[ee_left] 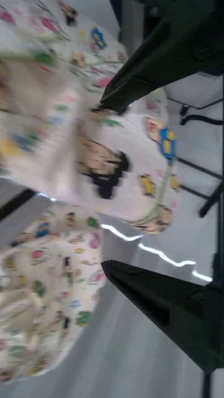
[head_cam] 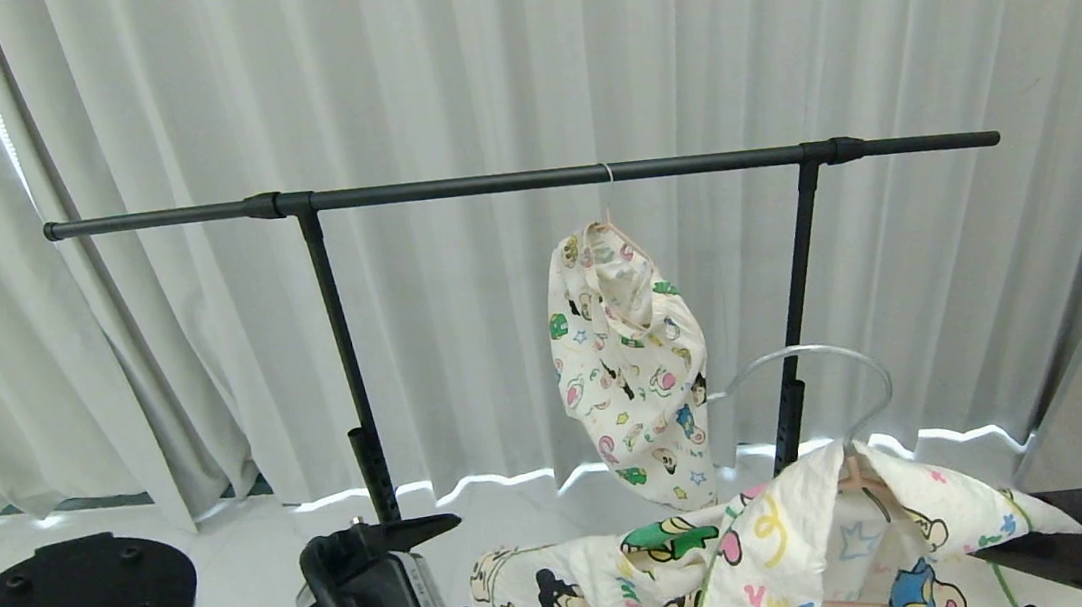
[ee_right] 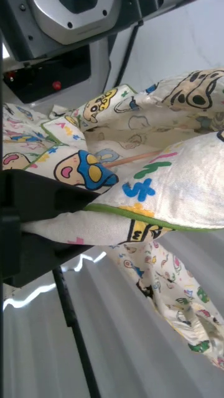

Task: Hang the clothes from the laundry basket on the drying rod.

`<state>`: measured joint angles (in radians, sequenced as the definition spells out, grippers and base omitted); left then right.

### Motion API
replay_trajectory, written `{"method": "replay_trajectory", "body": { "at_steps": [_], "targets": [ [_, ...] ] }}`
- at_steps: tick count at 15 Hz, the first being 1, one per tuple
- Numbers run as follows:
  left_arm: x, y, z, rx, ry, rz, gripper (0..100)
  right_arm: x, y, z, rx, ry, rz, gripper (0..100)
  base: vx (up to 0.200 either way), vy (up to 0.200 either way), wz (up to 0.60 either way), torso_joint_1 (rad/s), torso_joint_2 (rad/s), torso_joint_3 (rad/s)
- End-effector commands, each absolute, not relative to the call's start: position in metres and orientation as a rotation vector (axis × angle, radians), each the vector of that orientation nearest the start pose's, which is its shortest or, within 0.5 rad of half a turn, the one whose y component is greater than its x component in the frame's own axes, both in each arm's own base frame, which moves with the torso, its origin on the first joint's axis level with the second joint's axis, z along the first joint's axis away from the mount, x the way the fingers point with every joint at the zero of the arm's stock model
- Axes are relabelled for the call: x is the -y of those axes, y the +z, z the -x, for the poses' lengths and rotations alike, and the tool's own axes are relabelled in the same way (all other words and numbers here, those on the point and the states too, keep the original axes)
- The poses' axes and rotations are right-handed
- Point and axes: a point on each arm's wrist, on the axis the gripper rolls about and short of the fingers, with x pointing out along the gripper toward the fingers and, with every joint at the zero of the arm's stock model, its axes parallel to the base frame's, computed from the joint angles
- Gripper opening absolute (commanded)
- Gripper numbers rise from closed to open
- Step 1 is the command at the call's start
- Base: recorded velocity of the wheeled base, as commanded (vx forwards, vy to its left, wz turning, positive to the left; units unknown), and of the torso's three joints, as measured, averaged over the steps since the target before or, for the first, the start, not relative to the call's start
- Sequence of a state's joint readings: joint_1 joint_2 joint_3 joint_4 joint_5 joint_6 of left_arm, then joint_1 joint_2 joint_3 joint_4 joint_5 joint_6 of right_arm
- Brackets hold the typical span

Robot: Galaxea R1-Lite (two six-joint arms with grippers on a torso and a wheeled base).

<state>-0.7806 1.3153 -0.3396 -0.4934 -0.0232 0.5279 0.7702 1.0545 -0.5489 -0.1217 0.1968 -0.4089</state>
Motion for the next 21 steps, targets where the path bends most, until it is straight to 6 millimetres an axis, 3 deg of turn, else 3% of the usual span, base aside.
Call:
{"method": "replay_trajectory", "body": {
  "at_steps": [1,3,10,11,21],
  "targets": [
    [0.096,0.125,-0.125,-0.331,-0.787,-0.660,100,-0.098,0.207,-0.093,-0.161,1.037,0.479,0,0.000,0.000,0.00,0.000,0.00,0.000],
    [0.087,0.117,-0.126,-0.400,-0.759,-0.597,100,-0.099,0.209,-0.094,-0.121,1.055,0.489,0,0.000,0.000,0.00,0.000,0.00,0.000],
    [0.086,0.118,-0.125,-0.442,-0.779,-0.438,100,-0.099,0.209,-0.094,-0.094,1.066,0.526,0,0.000,0.000,0.00,0.000,0.00,0.000],
    [0.086,0.117,-0.125,-0.447,-0.782,-0.438,0,-0.099,0.209,-0.094,-0.091,1.066,0.526,0,0.000,0.000,0.00,0.000,0.00,0.000],
    [0.085,0.117,-0.123,-0.441,-0.842,-0.414,0,-0.101,0.211,-0.089,-0.059,1.091,0.543,0,0.000,0.000,0.00,0.000,0.00,0.000]
  ]
}}
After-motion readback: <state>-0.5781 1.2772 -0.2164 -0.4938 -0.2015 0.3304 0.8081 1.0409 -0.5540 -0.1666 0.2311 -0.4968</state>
